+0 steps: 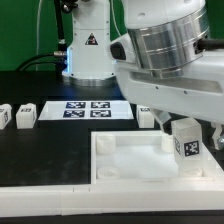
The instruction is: Assemble one leg
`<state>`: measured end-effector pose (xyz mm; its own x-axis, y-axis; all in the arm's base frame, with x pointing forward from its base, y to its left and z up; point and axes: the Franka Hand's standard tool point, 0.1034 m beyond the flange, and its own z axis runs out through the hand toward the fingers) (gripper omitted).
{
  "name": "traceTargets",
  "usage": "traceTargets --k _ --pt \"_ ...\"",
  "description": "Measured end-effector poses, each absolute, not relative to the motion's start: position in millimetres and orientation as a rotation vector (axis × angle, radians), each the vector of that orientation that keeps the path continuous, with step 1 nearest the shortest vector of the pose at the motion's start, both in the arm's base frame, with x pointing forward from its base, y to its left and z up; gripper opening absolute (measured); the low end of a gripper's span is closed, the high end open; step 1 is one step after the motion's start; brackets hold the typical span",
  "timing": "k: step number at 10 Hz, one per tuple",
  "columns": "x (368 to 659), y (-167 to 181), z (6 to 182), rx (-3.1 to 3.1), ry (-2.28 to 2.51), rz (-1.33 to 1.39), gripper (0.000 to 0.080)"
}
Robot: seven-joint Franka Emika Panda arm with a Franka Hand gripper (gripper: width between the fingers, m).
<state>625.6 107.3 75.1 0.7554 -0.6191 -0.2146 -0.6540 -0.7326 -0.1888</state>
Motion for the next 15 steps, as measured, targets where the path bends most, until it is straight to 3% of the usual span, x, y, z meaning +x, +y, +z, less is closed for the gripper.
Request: traceTargets --k 5,7,8,9,10,11,15 --pt "624.5 101.0 69.7 -2.874 0.145 0.089 0.0649" --pt "626.6 102.7 70.3 -2.874 0.115 0.067 0.0649" --pt "626.5 102.7 70.1 -2.874 0.118 0.068 0.0524" --pt "626.5 105.0 70.4 -2.852 0.309 0.093 0.0524" --pt "626.4 106.7 70.6 -2.829 0.463 0.115 0.0384" --pt "626.5 104.7 70.1 -2.814 0.573 0.129 0.0294" --pt "627.4 104.2 68.6 -2.591 1.245 0.211 0.0294"
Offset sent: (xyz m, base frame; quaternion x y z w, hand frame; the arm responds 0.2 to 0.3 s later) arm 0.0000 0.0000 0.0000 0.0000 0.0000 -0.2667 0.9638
